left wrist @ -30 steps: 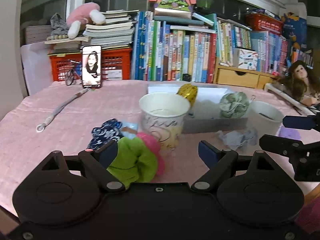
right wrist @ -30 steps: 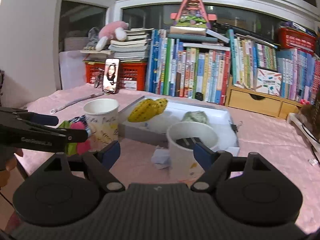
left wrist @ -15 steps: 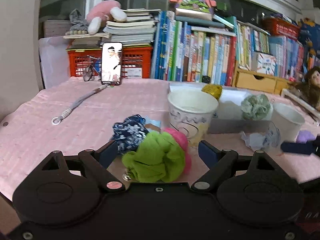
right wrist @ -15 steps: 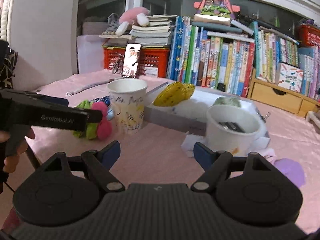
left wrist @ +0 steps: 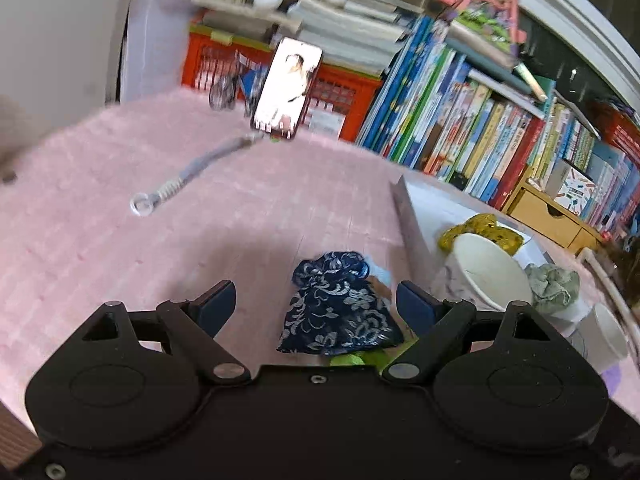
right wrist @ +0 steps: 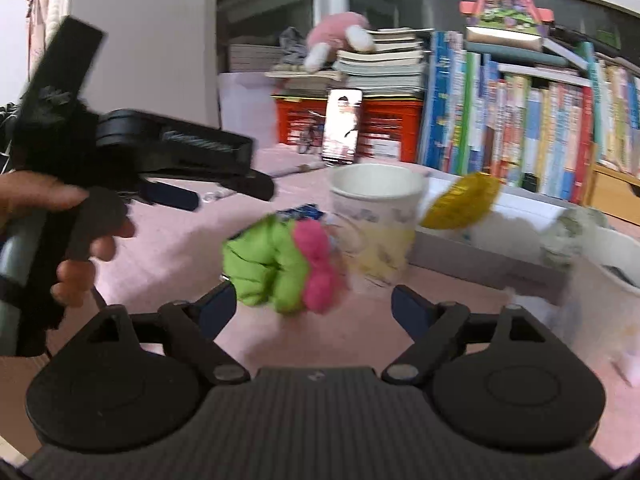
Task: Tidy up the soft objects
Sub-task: 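Move the left tool to the blue floral pouch while the right tool approaches the green-pink scrunchie, then grasp the blue floral pouch with the left tool while the right tool grasps the green-pink scrunchie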
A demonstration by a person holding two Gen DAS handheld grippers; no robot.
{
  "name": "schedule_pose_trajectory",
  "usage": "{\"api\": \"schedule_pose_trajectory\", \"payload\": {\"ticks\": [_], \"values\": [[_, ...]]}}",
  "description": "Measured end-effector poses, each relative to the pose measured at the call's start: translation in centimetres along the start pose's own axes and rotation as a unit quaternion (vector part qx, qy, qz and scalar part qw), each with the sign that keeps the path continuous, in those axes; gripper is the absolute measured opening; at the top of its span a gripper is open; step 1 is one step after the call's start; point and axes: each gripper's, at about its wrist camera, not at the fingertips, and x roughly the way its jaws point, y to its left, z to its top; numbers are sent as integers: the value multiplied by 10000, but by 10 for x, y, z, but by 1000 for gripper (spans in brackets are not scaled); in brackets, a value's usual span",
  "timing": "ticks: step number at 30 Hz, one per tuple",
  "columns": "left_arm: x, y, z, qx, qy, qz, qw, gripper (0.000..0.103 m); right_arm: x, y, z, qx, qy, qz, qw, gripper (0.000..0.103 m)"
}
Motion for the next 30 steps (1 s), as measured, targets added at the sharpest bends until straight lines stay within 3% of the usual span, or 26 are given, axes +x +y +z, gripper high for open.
{"api": "schedule_pose_trajectory", "payload": {"ticks": [3, 8, 13, 19, 27, 30], "values": [[16, 9, 4, -255, 260, -157, 9992, 85, 10, 9, 3, -36, -37, 72, 10000, 101], [39, 9, 4, -386, 496, -300, 9976, 85, 26, 14, 7, -28, 20, 71, 10000, 103], [52, 1, 2, -230, 555, -172, 9980, 85, 38, 13, 8, 168, 88, 7, 9998, 103], [61, 3, 10, -199, 808, -345, 9959, 84, 45, 12, 5, 226, 216, 17, 9995, 103], [68, 2, 15, -120, 1007, -541, 9934, 62, 49, 16, 5, 74, 363, -25, 9993, 99], [69, -1, 16, -27, 1027, -509, 9934, 59, 51, 15, 5, 122, 447, -66, 9989, 93]]}}
